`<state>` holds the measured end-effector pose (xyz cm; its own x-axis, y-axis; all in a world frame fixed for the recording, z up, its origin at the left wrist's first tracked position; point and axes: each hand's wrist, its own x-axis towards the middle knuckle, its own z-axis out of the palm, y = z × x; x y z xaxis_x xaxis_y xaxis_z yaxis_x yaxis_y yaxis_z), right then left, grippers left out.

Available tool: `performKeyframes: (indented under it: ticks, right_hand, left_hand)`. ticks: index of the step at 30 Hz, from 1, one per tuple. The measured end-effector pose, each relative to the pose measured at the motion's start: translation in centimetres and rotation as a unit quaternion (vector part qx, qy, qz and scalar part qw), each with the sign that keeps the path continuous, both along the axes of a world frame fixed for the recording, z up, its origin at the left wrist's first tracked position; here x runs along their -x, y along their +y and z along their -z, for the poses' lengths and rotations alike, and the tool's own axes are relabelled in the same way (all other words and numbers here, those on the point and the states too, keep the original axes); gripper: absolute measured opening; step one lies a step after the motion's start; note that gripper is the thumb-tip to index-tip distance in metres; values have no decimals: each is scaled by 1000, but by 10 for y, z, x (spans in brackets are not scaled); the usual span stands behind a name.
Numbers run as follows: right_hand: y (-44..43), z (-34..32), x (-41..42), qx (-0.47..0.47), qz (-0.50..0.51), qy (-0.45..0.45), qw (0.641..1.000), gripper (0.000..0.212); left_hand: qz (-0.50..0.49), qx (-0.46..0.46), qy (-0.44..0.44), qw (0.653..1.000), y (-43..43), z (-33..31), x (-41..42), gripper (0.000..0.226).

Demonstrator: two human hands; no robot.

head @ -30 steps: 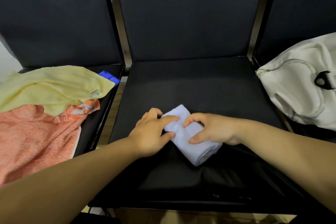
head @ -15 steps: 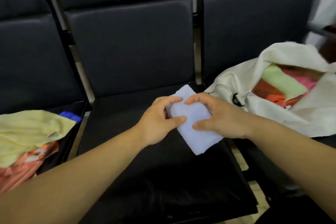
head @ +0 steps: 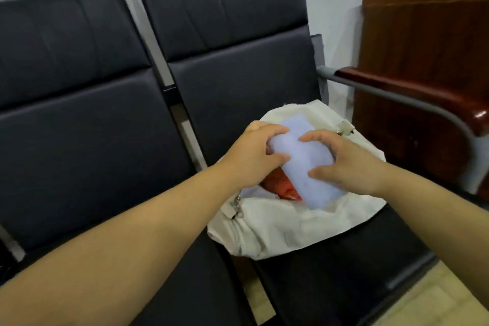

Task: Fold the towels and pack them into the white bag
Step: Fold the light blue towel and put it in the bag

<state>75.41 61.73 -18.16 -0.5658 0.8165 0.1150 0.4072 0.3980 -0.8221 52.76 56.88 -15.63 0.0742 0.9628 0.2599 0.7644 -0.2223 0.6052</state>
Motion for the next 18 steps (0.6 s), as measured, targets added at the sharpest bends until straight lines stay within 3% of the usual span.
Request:
performKeyframes:
  ticks: [2,5,8,11,14,18]
  right_hand:
    - [24,8,-15,-15,41,11,999,61]
    - [56,22,-32,-19,98,45,994,60]
    - [76,34,-33,-28,108,89,990,60]
    - [92,40,-24,-42,95,120,987,60]
    - [106,46,-14,-55,63,114,990,56]
    - [122,54,-3,-120,35,31,992,58]
  left_hand:
    - [7,-22,40,999,27,-4,-4,48]
    - [7,-33,180,983,65,-10,1,38]
    - [6,50,274,960,95,-13,10,29]
    - [31,135,335,932,121,-14,18,34]
    - [29,157,348,924,140,-11,24,45]
    - [11,98,295,950,153,-9,25,44]
